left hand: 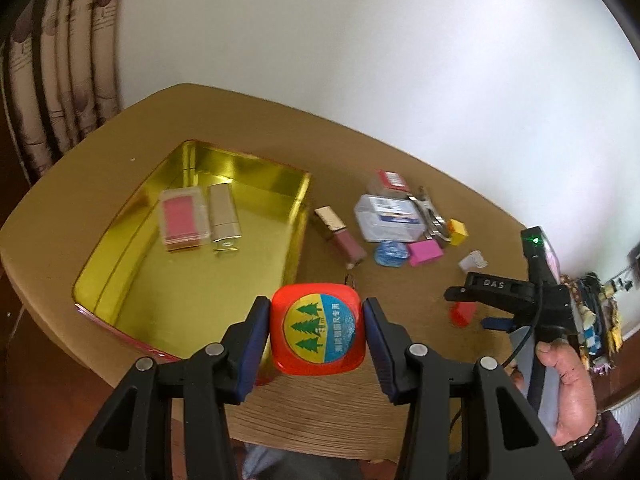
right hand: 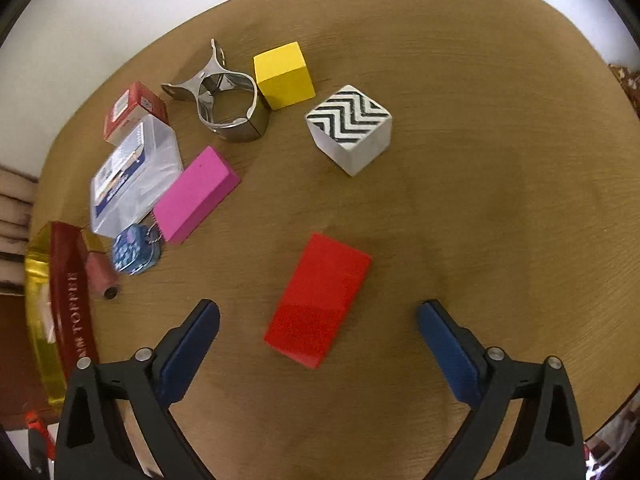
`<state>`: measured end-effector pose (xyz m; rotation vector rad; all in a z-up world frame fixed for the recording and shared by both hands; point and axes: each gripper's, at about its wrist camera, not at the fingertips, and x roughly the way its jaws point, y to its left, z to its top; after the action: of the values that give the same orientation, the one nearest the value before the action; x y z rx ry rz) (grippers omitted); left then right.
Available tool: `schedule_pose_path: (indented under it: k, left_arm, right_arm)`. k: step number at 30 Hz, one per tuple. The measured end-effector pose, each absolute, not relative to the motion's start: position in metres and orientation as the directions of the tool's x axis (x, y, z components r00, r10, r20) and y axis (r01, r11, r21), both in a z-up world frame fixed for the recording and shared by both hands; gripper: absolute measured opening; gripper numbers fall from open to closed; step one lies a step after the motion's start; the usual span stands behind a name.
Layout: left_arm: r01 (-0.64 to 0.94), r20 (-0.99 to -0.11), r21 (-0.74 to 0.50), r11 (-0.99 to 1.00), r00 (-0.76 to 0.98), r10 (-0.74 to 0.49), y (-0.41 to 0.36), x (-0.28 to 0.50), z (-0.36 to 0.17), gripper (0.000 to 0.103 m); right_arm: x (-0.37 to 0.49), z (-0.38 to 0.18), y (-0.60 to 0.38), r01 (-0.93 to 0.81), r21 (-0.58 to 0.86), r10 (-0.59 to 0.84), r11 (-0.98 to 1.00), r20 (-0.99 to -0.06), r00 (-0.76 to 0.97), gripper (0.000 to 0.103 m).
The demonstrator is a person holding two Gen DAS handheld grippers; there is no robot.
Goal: Organize rigid objects
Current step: 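Hold the tape measure in the left tool while the right tool grasps the red block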
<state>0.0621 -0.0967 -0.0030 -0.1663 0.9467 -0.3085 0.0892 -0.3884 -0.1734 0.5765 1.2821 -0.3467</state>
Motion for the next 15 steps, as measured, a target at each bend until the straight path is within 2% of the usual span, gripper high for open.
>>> schedule_pose_path:
  k: [1,2,3,4,5,15]
  left_arm:
    - [0.184,-0.773,-0.275,0.944,0.542,-0.331,-0.092,0.062,-0.003,0.048]
    - [0.181,-0.774,-0.280,0.943,0.538,-0.333,-0.089,0.063,-0.005,0.048]
    - [0.173,-0.776,-0.286,0.943,0.535,-0.333,-0.087,0.064,-0.006,0.048]
    - [0.167,-0.778,-0.288,0.943,0.534,-0.332,-0.086,0.066,-0.008,0.048]
    - [0.165,-0.778,-0.287,0.943,0.534,-0.331,-0.085,0.066,-0.008,0.048]
    - [0.098,-0.748,-0.293,0.951,0.596,-0.292,-0.046,0.074,0.010,0.048]
  right_arm:
    - [0.092,-0.173,-0.387,0.550,0.179,0.041,0.816,-0.966,0.254,0.093]
    - [0.094,-0.171,-0.385,0.548,0.159,0.019,0.821,-0.968,0.252,0.080]
    - [0.095,-0.168,-0.383,0.544,0.138,-0.005,0.827,-0.967,0.253,0.057]
    - [0.095,-0.165,-0.382,0.535,0.117,-0.029,0.837,-0.966,0.257,0.040]
    - [0.095,-0.163,-0.384,0.529,0.144,-0.007,0.836,-0.962,0.273,0.028]
    - [0.071,-0.143,-0.389,0.440,0.297,0.118,0.847,-0.914,0.389,0.028]
